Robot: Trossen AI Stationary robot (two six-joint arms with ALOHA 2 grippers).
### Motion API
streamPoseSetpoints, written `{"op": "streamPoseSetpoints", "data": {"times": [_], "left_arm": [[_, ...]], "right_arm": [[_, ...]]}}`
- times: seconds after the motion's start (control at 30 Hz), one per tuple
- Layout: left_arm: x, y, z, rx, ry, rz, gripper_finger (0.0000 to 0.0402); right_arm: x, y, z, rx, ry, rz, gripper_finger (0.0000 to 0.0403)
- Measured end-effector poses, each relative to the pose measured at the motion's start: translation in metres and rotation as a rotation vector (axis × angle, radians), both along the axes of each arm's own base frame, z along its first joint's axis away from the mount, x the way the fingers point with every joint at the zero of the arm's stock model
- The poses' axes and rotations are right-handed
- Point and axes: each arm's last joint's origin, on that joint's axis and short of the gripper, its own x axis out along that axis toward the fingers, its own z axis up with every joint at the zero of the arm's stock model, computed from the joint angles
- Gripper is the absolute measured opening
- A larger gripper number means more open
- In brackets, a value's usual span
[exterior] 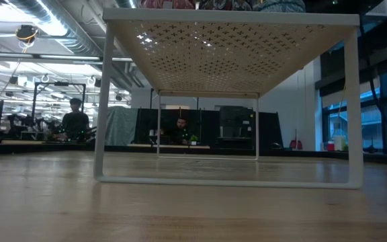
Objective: Pick & Place candle stick holders
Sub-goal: Put the silver scented candle on the shelf aligned with the other silver scented candle
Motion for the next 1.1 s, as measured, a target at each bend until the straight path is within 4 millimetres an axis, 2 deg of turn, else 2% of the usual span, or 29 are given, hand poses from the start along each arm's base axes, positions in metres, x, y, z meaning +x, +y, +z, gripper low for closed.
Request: {"op": "streamPoseSetpoints", "data": {"times": [0.43,0.9,1.1], "left_arm": [[-0.001,-0.008,0.001,0.031,-0.007,-0.027,0.0004],[-0.002,-0.012,0.001,0.043,-0.026,-0.031,0.0003],[-0.002,-0.012,0.001,0.042,-0.027,-0.031,0.0003]], "right_arm": [[-0.004,0.002,0.02,0.024,0.009,0.016,0.04],[-0.024,0.005,0.039,0.016,-0.055,0.005,0.04],[-0.044,0.007,0.056,0.007,-0.134,0.006,0.04]]}}
